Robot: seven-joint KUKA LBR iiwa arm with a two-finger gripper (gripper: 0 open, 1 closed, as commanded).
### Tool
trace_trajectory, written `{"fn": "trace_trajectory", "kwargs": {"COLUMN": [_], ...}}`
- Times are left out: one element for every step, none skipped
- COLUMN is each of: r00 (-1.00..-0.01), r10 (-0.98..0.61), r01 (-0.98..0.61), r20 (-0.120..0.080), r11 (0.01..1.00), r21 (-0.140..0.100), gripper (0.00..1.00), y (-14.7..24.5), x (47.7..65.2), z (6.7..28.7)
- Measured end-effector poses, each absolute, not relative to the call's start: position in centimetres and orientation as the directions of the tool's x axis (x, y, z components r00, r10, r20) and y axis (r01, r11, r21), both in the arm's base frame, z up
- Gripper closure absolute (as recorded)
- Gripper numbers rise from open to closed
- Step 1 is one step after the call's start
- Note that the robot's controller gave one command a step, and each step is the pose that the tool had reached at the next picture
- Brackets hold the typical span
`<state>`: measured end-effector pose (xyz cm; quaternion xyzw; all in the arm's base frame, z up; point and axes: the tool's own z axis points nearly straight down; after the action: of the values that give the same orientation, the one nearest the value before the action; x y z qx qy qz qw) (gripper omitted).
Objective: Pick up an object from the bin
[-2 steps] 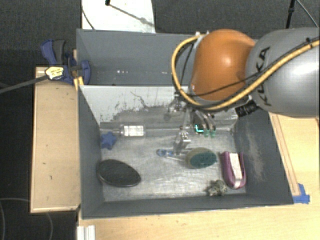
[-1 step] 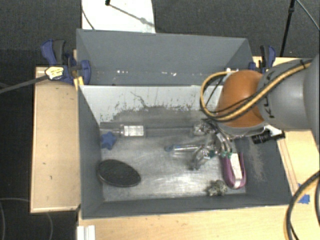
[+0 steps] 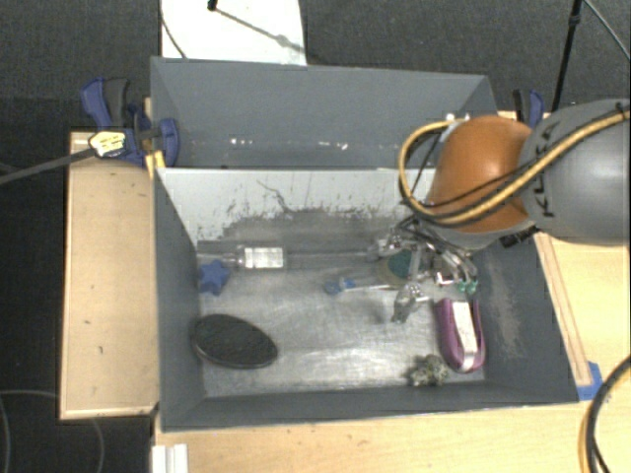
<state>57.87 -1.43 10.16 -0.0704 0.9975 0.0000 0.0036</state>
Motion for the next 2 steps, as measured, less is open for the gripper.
{"fn": "trace_trajectory", "kwargs": {"r00": [-0.998, -0.992], "r10": [-0.062, 0.127], "r01": [-0.062, 0.127], "r20": [-0.001, -0.004], "r11": [0.998, 0.992], "r21": [0.005, 0.003], "gripper": [0.00, 0.00], "y": [6.6, 3.4], "x": [56.8, 57.1], "z": [10.0, 7.2]}}
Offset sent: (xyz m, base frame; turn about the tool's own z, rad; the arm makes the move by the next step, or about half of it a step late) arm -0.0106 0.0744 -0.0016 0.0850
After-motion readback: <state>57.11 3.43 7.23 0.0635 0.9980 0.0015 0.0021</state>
